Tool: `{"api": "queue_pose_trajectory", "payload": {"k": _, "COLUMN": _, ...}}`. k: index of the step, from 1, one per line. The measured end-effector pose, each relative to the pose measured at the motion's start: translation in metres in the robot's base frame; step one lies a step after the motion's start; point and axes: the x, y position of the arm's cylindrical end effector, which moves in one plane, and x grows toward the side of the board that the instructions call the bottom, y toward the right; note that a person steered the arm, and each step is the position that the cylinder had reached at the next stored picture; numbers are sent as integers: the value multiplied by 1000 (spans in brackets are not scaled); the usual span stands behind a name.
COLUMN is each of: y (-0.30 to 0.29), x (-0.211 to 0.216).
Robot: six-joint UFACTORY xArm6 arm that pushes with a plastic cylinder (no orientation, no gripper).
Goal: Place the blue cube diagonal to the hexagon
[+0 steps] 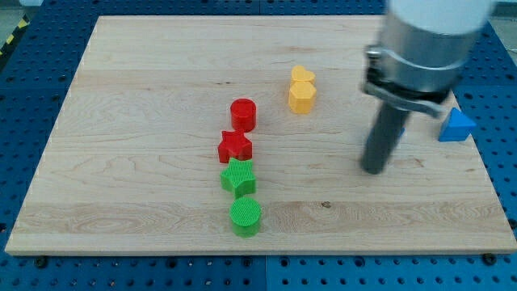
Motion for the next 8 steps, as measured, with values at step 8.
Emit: {"api": "queue_pose_trajectory", "payload": {"k": 8, "y": -8, "x": -57}}
